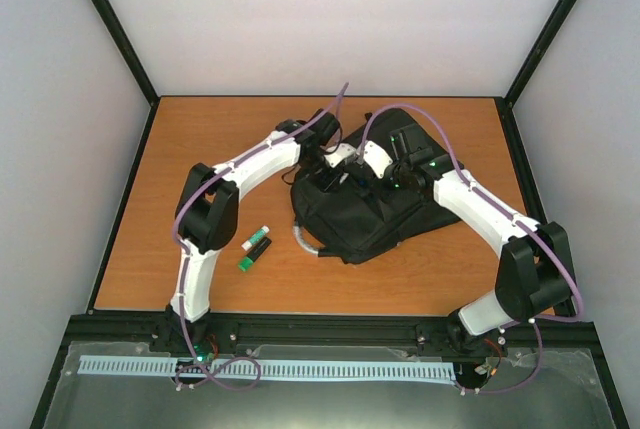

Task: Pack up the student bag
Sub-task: Place the stationery in the student bag.

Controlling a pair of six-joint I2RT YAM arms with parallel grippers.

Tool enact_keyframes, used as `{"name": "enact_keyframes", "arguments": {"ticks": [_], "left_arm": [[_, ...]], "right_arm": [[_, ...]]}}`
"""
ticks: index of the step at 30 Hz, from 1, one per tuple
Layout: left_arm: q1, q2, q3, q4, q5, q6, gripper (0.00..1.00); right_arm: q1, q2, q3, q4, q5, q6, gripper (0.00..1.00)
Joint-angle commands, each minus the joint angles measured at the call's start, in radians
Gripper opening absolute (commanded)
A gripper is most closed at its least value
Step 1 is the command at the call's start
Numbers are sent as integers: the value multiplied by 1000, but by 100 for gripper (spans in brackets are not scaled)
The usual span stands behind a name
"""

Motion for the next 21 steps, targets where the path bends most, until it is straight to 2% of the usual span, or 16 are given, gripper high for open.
{"name": "enact_keyframes", "arguments": {"ticks": [1,6,10,15,21], "left_arm": [[3,34,121,24,104,-21,2],[3,93,208,22,141,-44,5],[5,113,236,31,193,-65,12],[8,91,220,12,166,-58,23],[15,-8,117,12,170,-37,38]], "right_arm": [[10,-36,-1,-17,-56,-23,3],[11,-32,1,-27,-64,-26,3],[10,-34,-1,-34,-65,-29,3],[10,-38,-7,-33,-54,-30,3],[10,-35,-16,-28,-50,-32,3]]}}
